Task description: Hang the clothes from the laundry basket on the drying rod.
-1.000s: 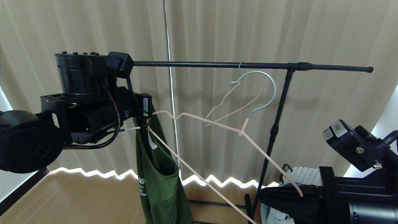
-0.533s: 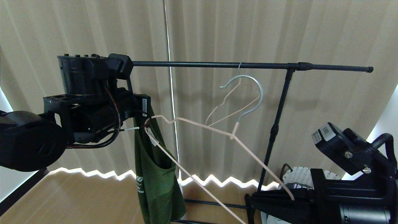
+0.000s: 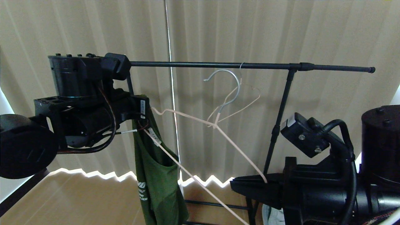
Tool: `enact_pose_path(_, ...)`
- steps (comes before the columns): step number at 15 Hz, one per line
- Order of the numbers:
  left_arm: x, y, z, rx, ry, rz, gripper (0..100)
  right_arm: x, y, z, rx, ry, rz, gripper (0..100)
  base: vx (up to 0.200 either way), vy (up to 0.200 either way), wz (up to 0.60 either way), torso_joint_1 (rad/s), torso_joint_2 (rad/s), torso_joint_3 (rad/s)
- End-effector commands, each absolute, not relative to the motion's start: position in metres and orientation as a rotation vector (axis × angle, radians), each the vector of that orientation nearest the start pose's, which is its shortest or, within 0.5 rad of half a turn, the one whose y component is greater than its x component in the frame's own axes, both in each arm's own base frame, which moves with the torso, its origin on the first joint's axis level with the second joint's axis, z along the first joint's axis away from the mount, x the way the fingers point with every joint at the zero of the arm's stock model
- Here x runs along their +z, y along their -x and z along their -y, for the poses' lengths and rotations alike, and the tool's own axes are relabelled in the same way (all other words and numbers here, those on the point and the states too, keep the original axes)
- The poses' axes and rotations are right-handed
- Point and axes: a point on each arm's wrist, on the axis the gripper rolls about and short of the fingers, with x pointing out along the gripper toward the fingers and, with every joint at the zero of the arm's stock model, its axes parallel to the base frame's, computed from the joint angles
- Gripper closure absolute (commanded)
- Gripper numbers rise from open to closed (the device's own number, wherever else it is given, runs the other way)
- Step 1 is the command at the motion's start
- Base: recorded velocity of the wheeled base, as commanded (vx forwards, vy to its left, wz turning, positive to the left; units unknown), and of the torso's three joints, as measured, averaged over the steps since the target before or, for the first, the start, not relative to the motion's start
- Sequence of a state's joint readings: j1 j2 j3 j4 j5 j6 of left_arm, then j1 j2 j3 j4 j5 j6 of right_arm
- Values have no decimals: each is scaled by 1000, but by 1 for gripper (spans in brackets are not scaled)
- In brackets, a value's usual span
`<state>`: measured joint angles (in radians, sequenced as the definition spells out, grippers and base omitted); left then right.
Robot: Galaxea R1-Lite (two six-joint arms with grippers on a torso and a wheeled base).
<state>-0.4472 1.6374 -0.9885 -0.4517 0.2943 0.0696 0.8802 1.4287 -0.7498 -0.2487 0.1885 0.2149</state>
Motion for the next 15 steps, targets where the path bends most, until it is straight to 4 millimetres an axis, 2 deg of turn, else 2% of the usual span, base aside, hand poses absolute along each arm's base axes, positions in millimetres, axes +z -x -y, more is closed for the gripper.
enact_pose_path(1,238,-272,124,-159,-135,-165,100,199,-152,-190,992,-32,-556,100,0,0,0,0,0,0)
enact_pose_path(5,247,-255,121,-176,-127,-137,100,199,-178,-199,939,-47,-559,100,0,0,0,0,0,0)
enact_pose_path(7,250,-248,121,-187,-129,-125,100,199,-184,-201,924,-50,-559,100,0,0,0,0,0,0)
enact_pose_path(10,260,-224,124,-243,-129,-87,100,199,-199,-212,890,-123,-589,100,0,0,0,0,0,0)
enact_pose_path(12,266,-215,126,-267,-125,-65,100,198,-204,-217,882,-140,-601,100,0,0,0,0,0,0)
enact_pose_path(15,268,-217,124,-256,-128,-59,100,195,-203,-216,858,-134,-606,100,0,0,0,0,0,0)
